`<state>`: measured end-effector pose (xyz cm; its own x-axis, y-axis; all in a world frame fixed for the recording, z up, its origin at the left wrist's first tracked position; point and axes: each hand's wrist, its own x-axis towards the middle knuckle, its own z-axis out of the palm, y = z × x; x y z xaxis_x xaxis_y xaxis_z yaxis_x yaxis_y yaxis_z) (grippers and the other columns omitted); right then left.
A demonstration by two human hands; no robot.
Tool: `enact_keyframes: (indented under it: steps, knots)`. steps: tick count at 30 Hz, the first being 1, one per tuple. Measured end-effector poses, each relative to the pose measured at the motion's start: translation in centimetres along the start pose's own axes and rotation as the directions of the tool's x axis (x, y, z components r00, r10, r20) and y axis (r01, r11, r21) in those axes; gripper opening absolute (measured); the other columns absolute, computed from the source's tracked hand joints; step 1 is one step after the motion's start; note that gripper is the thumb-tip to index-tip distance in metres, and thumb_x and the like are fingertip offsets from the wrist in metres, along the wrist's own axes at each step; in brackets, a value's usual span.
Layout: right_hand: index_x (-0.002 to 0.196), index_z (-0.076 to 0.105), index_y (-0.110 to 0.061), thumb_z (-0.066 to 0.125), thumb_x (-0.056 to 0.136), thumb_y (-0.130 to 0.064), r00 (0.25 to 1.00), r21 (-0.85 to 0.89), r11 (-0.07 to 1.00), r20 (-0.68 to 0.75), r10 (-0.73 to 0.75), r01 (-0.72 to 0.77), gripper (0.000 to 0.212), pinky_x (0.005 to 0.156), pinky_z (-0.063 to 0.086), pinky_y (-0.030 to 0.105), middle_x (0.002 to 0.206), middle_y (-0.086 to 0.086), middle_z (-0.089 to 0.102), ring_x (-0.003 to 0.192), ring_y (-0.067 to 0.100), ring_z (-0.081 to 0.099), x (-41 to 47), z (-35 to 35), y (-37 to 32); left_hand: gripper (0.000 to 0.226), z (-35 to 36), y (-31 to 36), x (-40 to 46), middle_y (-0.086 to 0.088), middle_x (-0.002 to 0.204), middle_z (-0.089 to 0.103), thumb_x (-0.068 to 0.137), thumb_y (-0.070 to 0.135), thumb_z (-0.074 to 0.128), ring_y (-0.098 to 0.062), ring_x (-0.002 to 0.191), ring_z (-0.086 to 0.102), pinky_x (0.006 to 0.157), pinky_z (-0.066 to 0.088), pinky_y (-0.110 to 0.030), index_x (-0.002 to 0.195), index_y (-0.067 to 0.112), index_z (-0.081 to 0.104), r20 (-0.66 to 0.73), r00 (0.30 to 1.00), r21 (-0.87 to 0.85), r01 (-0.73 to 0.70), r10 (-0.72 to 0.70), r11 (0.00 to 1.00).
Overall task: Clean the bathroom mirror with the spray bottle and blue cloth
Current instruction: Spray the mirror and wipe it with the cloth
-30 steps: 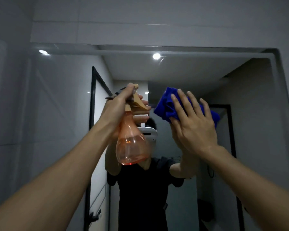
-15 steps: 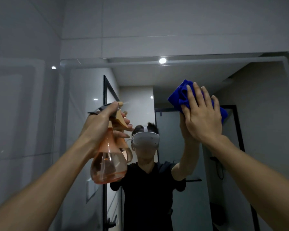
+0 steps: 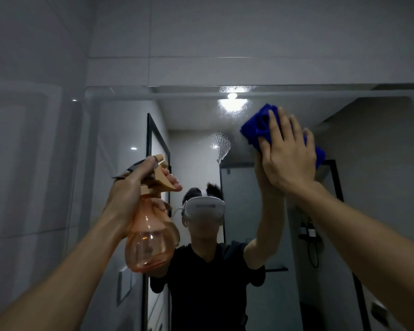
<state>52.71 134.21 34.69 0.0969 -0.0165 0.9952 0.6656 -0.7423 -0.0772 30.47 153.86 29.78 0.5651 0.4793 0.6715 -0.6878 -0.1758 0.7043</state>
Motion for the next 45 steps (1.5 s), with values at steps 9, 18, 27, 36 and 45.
enact_keyframes:
  steps: [9,18,27,36,45]
  knots:
    - [0.158,0.013,-0.025,0.024,0.104,-0.046,0.997,0.057,0.995,0.002,-0.082,0.081,0.059,0.119,0.009,0.052,0.166,-0.003,0.011,0.152,0.026,0.011,8.9,0.0,-10.3,0.046,-0.7,-0.8,0.5,-0.024,0.101,0.073,0.095,0.042,0.056,-0.038,0.098,0.072,0.047,0.054,-0.032,0.102,-0.002,0.067,0.023,0.999,0.014,-0.028,0.028,1.000]
    - [0.158,0.017,-0.025,0.030,0.104,-0.050,0.836,-0.049,0.836,0.080,-0.543,0.547,0.061,0.121,0.016,0.054,0.166,0.001,0.015,0.152,0.027,0.017,-5.6,0.4,-6.7,0.052,-0.4,-0.2,0.5,-0.021,0.107,0.072,0.094,0.046,0.054,-0.035,0.099,0.072,0.040,0.050,-0.025,0.112,-0.001,0.065,0.044,0.999,0.043,0.015,-0.017,0.999]
    - [0.158,0.015,-0.025,0.024,0.104,-0.047,0.994,0.016,0.995,0.025,-0.102,0.102,0.059,0.121,0.014,0.052,0.166,0.000,0.015,0.151,0.025,0.017,5.2,-1.6,0.1,0.051,0.1,-0.4,0.5,-0.030,0.110,0.069,0.095,0.042,0.055,-0.040,0.101,0.070,0.041,0.051,-0.023,0.108,-0.006,0.065,0.003,1.000,-0.050,-0.008,0.008,0.999]
    - [0.158,0.011,-0.028,0.024,0.103,-0.050,0.935,0.044,0.938,0.072,-0.346,0.344,0.061,0.122,0.008,0.052,0.167,-0.004,0.006,0.153,0.024,0.008,3.0,-0.7,-10.5,0.056,0.4,0.0,0.1,-0.028,0.104,0.071,0.094,0.042,0.053,-0.037,0.098,0.072,0.035,0.048,-0.024,0.112,-0.010,0.063,0.019,0.999,-0.015,0.032,-0.032,0.999]
    - [0.157,0.020,-0.029,0.024,0.101,-0.052,0.908,-0.057,0.908,0.073,-0.412,0.416,0.061,0.120,0.021,0.050,0.165,-0.003,0.019,0.151,0.020,0.022,-1.3,-0.6,-1.2,0.056,0.1,0.2,0.3,-0.031,0.109,0.069,0.095,0.043,0.053,-0.035,0.097,0.072,0.036,0.047,-0.025,0.113,-0.010,0.062,0.024,0.999,-0.004,0.047,-0.047,0.999]
